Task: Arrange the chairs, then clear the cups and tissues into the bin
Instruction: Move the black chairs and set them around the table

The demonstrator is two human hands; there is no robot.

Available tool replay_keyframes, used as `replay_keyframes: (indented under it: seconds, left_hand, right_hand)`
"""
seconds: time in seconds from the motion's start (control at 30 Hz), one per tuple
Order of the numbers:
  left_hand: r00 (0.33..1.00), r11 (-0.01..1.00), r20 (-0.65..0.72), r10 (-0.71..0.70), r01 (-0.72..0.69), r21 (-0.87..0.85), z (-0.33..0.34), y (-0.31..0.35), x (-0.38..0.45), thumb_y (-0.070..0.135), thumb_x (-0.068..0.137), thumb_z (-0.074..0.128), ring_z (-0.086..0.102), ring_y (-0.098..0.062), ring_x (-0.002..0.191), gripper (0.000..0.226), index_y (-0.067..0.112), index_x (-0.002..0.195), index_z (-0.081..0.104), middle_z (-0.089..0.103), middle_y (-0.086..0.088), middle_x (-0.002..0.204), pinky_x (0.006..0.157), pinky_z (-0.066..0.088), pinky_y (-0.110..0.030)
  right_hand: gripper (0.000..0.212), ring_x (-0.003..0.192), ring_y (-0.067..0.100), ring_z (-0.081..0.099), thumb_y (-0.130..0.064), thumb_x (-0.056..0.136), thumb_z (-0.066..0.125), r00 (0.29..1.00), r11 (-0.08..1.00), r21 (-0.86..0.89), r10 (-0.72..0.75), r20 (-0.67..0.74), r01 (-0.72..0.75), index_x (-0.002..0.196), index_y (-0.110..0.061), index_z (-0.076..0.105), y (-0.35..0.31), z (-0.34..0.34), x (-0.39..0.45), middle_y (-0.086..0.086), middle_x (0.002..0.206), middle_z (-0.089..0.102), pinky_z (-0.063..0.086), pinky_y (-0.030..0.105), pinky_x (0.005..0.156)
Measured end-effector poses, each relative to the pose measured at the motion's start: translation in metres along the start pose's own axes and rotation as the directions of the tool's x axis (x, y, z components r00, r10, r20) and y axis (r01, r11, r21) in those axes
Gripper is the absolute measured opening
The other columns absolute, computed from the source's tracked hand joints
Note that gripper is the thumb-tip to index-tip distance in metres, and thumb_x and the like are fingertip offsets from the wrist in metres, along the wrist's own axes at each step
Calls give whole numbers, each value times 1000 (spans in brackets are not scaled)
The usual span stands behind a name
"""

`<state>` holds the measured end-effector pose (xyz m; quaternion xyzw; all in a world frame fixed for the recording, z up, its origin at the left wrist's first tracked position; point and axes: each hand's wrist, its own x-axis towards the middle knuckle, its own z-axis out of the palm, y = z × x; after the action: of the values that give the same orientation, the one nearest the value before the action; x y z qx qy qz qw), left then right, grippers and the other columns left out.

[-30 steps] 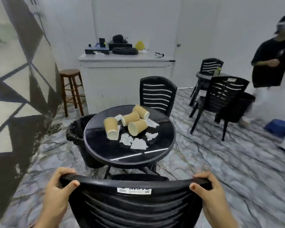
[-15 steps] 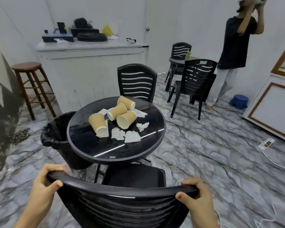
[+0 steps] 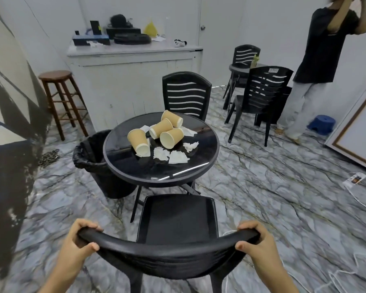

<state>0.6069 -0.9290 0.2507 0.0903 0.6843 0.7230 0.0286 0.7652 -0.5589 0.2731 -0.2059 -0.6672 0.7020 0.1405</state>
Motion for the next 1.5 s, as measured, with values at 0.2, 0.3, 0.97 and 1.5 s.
replay_keyframes:
  seconds: [0.2,0.3,0.97,1.5]
  left_hand:
    - [999,999,32,-41,41,-19,35,-15,-39,30,39,87,60,-2,69,55,15,81,54,51,-17,89,60,49,-15]
    - [993,999,114,-40,40,2,45,-14,-38,7,52,72,59,-4,72,31,29,71,60,54,-11,86,62,49,-17]
    - [985,991,157,-65,82,-103,3,-11,7,53,19,92,64,-6,73,65,25,70,62,66,7,74,62,53,-18]
    - [994,998,92,-52,54,-21,17,-21,-20,55,32,88,53,-17,87,64,28,81,58,54,-5,94,68,50,-16]
  right_hand:
    - [63,69,12,61,-48,21,92,993,1000,-22,13,114,-11,72,-20,66,-2,-45,11,6,86,59,51,23,57]
    - [64,77,16,60,-51,18,92,994,999,-11,44,102,-43,70,-23,66,7,-58,4,7,92,58,51,26,63]
    - [65,61,5,59,-29,27,92,999,995,98,-3,45,-1,78,-10,57,32,-14,-5,-2,71,63,50,18,54]
    - [59,66,17,57,-49,20,92,991,998,39,33,129,-38,67,-26,65,23,-39,4,1,73,59,51,22,58]
